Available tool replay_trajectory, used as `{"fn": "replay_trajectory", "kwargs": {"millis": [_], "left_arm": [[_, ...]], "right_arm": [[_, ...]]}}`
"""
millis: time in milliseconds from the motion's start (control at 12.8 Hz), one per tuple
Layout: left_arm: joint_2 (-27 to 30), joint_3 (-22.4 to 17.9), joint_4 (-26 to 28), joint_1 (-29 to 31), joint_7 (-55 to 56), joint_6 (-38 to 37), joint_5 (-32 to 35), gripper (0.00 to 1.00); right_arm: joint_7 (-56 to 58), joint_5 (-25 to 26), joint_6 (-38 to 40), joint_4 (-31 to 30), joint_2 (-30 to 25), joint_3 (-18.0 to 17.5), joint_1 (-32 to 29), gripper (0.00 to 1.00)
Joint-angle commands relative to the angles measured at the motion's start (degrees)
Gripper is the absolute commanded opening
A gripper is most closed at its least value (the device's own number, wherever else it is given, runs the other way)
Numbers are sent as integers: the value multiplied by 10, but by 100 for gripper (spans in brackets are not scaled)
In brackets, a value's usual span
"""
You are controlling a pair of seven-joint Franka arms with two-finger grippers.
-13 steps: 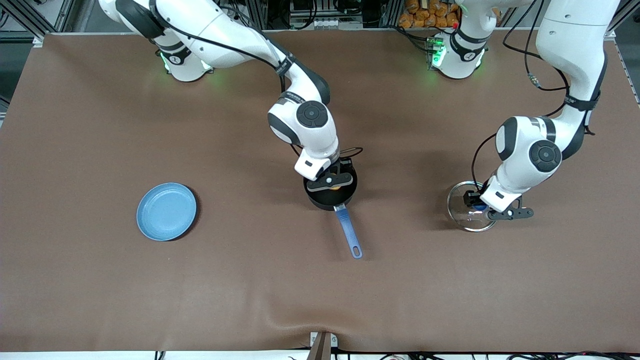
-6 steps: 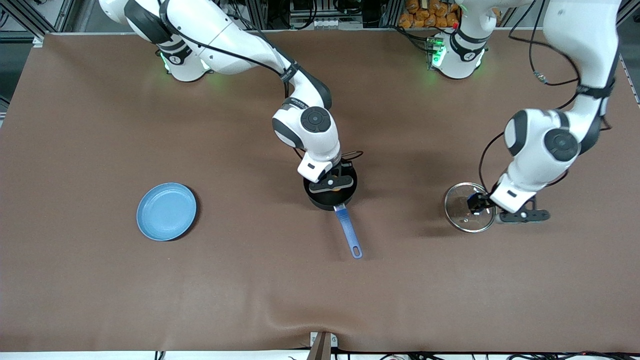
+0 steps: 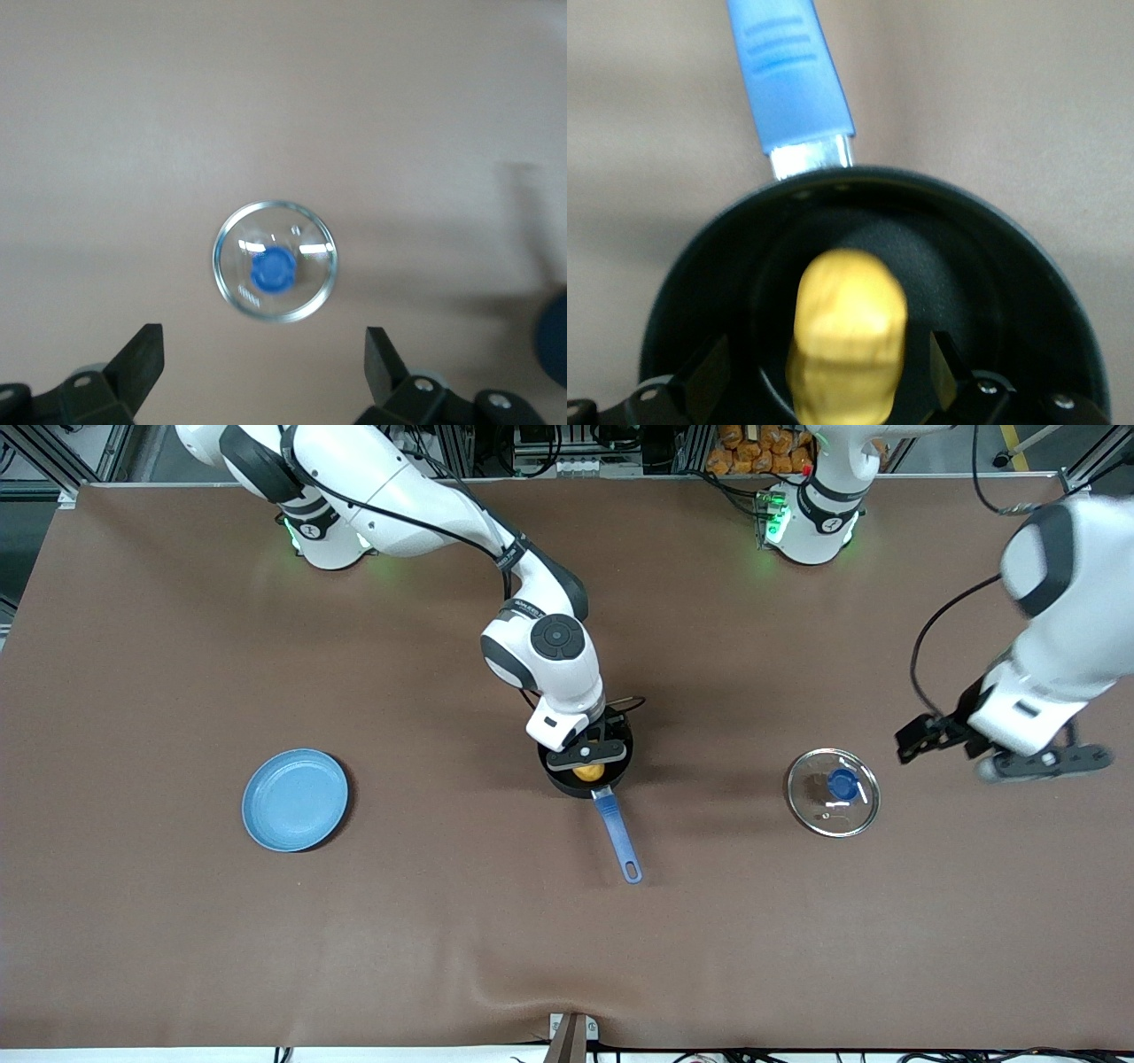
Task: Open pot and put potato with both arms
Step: 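Open the right gripper to drop the potato while the left gripper withdraws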
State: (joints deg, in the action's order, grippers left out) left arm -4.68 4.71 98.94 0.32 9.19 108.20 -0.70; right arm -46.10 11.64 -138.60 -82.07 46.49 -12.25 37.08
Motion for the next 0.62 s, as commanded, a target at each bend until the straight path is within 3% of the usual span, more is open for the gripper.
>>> {"fn": "replay_trajectory", "kwargs": {"millis": [0, 312, 546], "left_arm": [[-15, 2, -87, 6, -3, -89, -16, 100], [-9, 2, -159, 7, -7, -178, -15, 100], [-8, 4, -173, 6, -7, -214, -14, 100]], "right_arm": [[-8, 9, 36, 3, -43, -3, -24, 100], [-6, 9, 184, -2, -145, -2, -74, 100], [77, 13, 281, 2, -202, -1, -145, 100]]}}
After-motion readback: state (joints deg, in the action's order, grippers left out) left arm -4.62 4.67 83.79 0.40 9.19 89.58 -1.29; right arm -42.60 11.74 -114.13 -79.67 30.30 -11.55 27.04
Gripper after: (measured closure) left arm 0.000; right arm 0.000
